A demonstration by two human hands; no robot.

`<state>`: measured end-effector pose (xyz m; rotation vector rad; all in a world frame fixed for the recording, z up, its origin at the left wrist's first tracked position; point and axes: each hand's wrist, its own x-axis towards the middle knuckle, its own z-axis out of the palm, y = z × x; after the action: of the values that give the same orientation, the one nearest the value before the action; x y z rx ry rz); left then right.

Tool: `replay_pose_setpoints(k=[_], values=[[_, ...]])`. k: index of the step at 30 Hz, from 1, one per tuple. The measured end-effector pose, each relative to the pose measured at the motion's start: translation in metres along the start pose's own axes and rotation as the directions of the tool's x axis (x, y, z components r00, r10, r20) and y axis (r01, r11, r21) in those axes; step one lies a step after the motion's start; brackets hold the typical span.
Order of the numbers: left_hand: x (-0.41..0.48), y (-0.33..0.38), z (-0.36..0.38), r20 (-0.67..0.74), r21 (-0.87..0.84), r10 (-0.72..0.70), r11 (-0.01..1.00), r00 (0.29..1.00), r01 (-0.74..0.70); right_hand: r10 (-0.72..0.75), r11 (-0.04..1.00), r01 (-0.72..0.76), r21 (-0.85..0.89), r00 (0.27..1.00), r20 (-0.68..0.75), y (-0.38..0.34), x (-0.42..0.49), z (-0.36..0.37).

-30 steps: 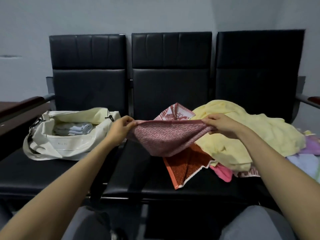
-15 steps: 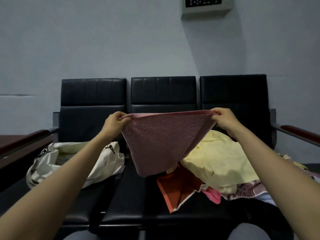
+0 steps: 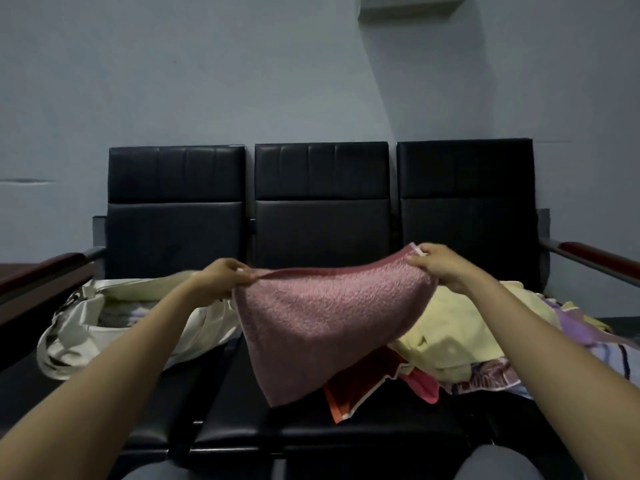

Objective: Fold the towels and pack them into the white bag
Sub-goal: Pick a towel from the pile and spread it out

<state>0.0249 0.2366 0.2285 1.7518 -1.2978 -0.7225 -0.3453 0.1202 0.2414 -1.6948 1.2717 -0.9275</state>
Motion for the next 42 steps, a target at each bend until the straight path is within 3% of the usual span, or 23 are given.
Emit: replay_pose_setpoints(k=[3,12,15,17,19,21,24,25,28,30,33,38,42], values=[[0.013,-0.036,0.02,0.137,0.05,-0.147,0.989,0.98,0.141,0.1,0.991,-0.09,-0.099,0.991,0.093,0.034,0.009,0.02],[0.04,-0.12,0.08,0.23,0.178,-0.429,0.901,0.874,0.395,0.364,0.909,-0.278,-0.312,0.894,0.262,0.124,0.048,0.072],[0.048,-0.138,0.093,0.245,0.262,-0.407,0.902,0.88,0.344,0.378,0.883,-0.259,-0.391,0.886,0.267,0.145,0.053,0.084],[0.052,-0.145,0.1,0.217,0.274,-0.345,0.919,0.913,0.282,0.328,0.858,-0.196,-0.475,0.921,0.212,0.158,0.058,0.092],[0.054,-0.147,0.109,0.218,0.181,-0.306,0.946,0.927,0.27,0.233,0.85,-0.134,-0.509,0.963,0.136,0.165,0.062,0.099],[0.054,-0.143,0.118,0.202,-0.036,-0.288,0.953,0.936,0.301,0.119,0.895,-0.078,-0.439,0.991,0.067,0.165,0.064,0.105],[0.055,-0.137,0.13,0.249,-0.334,-0.296,0.867,0.922,0.368,0.07,0.947,-0.082,-0.31,0.996,-0.05,0.164,0.068,0.107],[0.057,-0.138,0.136,0.258,-0.292,-0.277,0.891,0.925,0.348,0.069,0.944,-0.085,-0.318,0.996,-0.062,0.165,0.071,0.107],[0.063,-0.143,0.154,0.213,0.134,-0.16,0.982,0.964,0.133,0.109,0.91,-0.108,-0.401,0.994,-0.021,0.174,0.077,0.105],[0.068,-0.144,0.164,0.133,0.363,-0.102,0.931,0.986,0.048,0.138,0.895,-0.119,-0.429,0.99,0.014,0.179,0.078,0.105],[0.071,-0.14,0.173,0.041,0.631,-0.055,0.776,0.998,0.017,0.144,0.864,-0.103,-0.492,0.989,0.045,0.181,0.079,0.11],[0.071,-0.131,0.178,0.057,0.724,-0.079,0.689,0.995,0.013,0.094,0.788,-0.062,-0.613,0.995,0.019,0.181,0.079,0.125],[0.073,-0.132,0.176,0.047,0.732,-0.087,0.681,0.995,0.025,0.134,0.692,-0.092,-0.716,0.991,0.002,0.179,0.081,0.132]])
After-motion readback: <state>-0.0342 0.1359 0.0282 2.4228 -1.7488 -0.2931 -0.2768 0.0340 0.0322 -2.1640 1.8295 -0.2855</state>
